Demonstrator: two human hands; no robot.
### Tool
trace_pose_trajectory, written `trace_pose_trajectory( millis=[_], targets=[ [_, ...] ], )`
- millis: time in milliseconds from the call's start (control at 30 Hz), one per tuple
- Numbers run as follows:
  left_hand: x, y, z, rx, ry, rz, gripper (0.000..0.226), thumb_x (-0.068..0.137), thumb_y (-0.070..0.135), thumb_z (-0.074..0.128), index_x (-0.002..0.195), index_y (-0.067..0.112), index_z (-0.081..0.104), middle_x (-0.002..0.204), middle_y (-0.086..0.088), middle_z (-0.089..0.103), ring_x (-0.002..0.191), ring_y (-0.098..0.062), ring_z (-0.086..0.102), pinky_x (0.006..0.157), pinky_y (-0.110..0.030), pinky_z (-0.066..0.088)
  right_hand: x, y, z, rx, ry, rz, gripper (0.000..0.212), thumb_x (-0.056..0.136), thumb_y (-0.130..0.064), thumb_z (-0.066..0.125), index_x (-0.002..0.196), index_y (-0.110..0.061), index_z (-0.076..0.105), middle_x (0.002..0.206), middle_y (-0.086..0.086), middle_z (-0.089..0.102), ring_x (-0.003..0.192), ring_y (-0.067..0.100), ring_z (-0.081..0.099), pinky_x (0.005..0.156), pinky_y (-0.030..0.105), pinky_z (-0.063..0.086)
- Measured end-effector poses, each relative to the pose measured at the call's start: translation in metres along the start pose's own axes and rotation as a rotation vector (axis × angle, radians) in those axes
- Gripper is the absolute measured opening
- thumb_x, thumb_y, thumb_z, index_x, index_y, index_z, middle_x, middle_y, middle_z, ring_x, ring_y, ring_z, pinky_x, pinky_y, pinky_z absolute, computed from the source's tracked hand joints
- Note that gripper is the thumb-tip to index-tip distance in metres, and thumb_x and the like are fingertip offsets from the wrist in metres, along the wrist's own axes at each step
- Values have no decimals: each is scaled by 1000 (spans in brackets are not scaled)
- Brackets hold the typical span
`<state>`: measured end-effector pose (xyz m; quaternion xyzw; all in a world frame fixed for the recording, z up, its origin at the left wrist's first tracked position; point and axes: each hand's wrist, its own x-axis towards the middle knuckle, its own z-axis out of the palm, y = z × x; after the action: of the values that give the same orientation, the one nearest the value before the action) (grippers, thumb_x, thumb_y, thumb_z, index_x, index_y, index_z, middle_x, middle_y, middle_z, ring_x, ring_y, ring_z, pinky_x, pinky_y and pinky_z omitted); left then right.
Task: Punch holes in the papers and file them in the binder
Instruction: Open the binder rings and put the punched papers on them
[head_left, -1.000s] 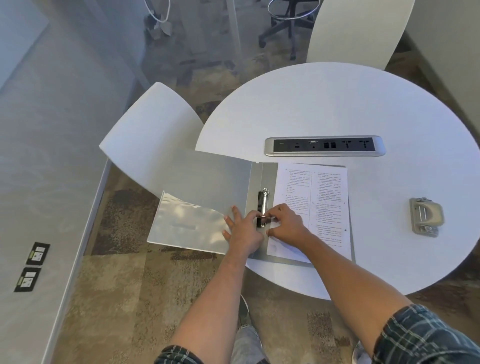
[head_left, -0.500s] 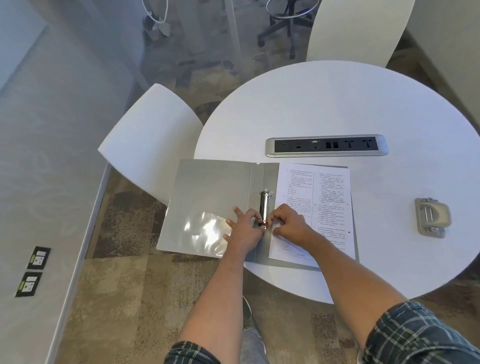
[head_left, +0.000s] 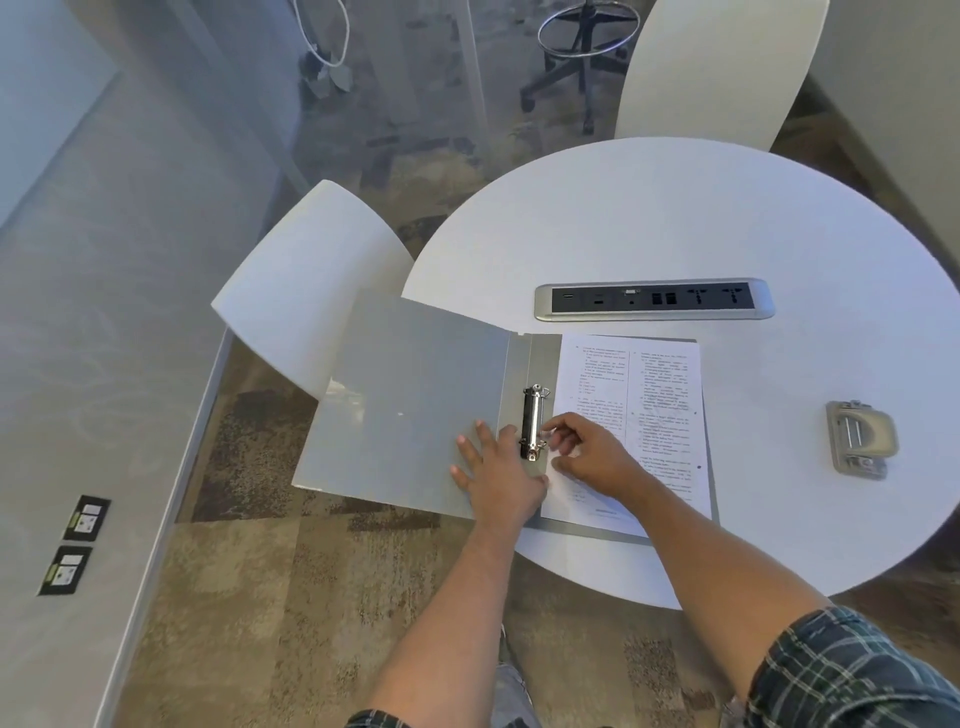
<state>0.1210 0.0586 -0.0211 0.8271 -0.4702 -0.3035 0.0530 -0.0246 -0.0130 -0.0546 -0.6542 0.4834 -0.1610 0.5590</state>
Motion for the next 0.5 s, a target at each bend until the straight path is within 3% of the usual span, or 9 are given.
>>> trace_pose_trajectory(
  millis=[67, 167, 300, 433, 500],
  targets=[
    [-8, 6, 4, 55, 37, -3, 84, 90, 41, 71, 155, 22, 23, 171, -14, -3, 157, -37, -9, 120, -68, 0, -6, 2, -6, 84, 122, -3, 37, 82, 4, 70, 108, -24, 73, 98, 0, 73, 85, 5, 66, 82, 18, 51],
    [-18, 10, 9, 131, 62, -1, 88, 93, 41, 67, 158, 13, 15, 170, -17, -5, 157, -36, -10, 120, -66, -4, -15, 8, -19, 10, 444, 5, 33, 82, -3, 80, 110, -17, 71, 105, -1, 71, 89, 11, 65, 82, 12, 49],
    [-30, 12, 17, 140, 60, -16, 94, 95, 42, 63, 161, 9, 6, 170, -18, -4, 158, -34, -7, 121, -64, -8, -30, 27, -41, -158, 778, 174, 47, 82, -13, 81, 125, -18, 62, 127, 5, 60, 112, 24, 59, 105, 41, 46],
    [-46, 17, 22, 107, 80, -34, 94, 93, 44, 65, 161, 14, 7, 164, -18, 21, 148, -34, 35, 124, -59, 3, -51, 40, -56, -209, 837, 413, 55, 85, -30, 78, 134, -14, 57, 136, 12, 57, 127, 35, 51, 108, 48, 39],
    [-51, 19, 23, 97, 75, -23, 90, 93, 43, 66, 159, 13, 13, 156, -15, 34, 139, -33, 46, 124, -52, 19, -60, 45, -59, -190, 837, 427, 54, 86, -33, 77, 132, -12, 57, 132, 12, 59, 125, 35, 53, 106, 48, 42]
  ],
)
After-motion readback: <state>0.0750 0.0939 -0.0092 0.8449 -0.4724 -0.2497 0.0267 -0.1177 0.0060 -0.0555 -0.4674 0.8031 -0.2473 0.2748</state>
